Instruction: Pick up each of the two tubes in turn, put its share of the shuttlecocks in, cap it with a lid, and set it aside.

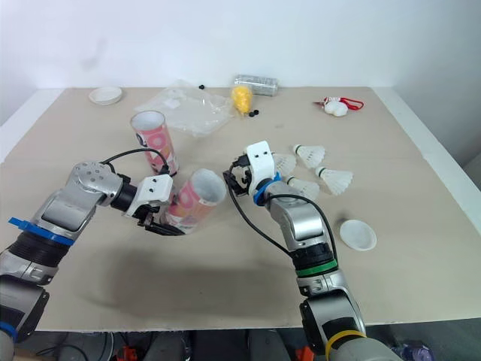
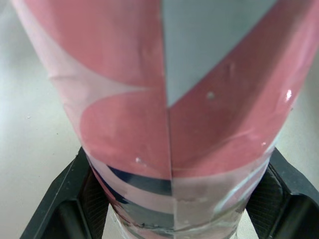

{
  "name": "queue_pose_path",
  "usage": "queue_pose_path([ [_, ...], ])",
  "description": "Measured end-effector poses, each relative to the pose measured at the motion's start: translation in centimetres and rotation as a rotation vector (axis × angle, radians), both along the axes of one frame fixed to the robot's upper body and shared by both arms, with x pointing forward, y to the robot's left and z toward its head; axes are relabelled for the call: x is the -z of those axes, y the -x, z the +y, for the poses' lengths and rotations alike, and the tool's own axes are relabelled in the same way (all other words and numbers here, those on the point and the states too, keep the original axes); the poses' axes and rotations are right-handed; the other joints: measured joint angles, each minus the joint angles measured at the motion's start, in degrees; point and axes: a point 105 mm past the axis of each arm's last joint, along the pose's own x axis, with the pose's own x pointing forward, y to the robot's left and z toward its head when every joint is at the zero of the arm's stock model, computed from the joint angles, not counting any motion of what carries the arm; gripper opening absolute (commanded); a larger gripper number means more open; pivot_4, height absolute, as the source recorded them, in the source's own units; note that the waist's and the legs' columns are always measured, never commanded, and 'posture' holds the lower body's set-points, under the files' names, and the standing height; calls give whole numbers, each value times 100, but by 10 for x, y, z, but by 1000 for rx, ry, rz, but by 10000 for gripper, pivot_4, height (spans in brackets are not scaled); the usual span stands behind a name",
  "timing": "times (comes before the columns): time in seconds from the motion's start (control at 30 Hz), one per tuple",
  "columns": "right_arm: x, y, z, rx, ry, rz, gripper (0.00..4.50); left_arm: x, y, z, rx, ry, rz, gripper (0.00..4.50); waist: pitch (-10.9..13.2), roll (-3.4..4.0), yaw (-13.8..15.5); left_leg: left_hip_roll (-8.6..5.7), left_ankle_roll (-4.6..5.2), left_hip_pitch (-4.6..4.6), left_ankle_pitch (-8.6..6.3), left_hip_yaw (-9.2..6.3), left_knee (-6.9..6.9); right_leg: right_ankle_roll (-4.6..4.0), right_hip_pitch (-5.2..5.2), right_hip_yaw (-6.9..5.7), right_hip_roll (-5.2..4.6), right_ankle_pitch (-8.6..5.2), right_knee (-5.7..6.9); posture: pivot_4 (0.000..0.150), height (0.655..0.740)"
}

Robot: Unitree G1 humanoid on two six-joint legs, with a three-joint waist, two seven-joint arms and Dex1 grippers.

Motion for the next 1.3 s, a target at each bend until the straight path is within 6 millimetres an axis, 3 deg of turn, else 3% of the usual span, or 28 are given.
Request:
queue_pose_path([
  [0.1,2,-3,-3,14,-2,10,40812,0,0,0,-1,1,0,30903,0,0,-6,0,0,0,0,0,0,0,0,0,0,1,0,1500,7400],
  [0.13,2,-4,-4,19,-4,9,38470,0,0,0,-1,1,0,30903,0,0,-6,-1,0,0,0,0,0,1,0,0,0,1,0,1500,7400],
  [0.23,3,-8,-7,36,-10,12,28089,0,0,0,-2,2,1,30903,0,0,-12,-1,0,0,0,0,0,1,0,0,0,1,0,1500,7400],
  [0.43,4,-12,-6,42,-5,8,360,0,0,0,-2,3,-2,30903,0,0,-15,-2,0,0,0,0,0,2,1,1,-2,1,0,1500,7400],
  [0.83,-1,-11,-8,20,20,-25,360,0,1,0,-3,7,-5,30903,1,2,-15,-3,0,0,0,0,0,3,1,1,-3,1,0,1500,7400],
  [0.87,-8,-9,-11,5,33,-54,360,0,1,-1,-2,9,-5,30903,3,5,-10,-6,0,-2,0,0,0,5,1,1,-6,0,-1,1500,7400],
  [1.03,-84,11,-41,-116,176,-377,360,1,0,-3,1,18,-1,30903,7,11,4,-17,-1,-6,-1,1,1,15,4,0,-18,-3,-10,1500,7400],
  [1.1,-101,19,-48,-157,224,-456,360,1,-1,-2,-2,19,2,30903,7,11,6,-15,-1,-3,-1,1,1,15,7,-1,-17,-4,-10,1500,7400],
  [1.17,-135,41,-56,-286,322,-621,360,1,-2,-3,-7,27,15,30903,10,15,21,-15,-1,1,0,1,2,15,9,0,-17,-3,-10,1500,7400],
  [1.3,-161,74,-53,-500,491,-786,360,1,-4,-5,-4,36,28,30903,16,24,39,-15,-1,-1,-1,2,4,16,10,0,-18,-3,-12,1500,7400],
])
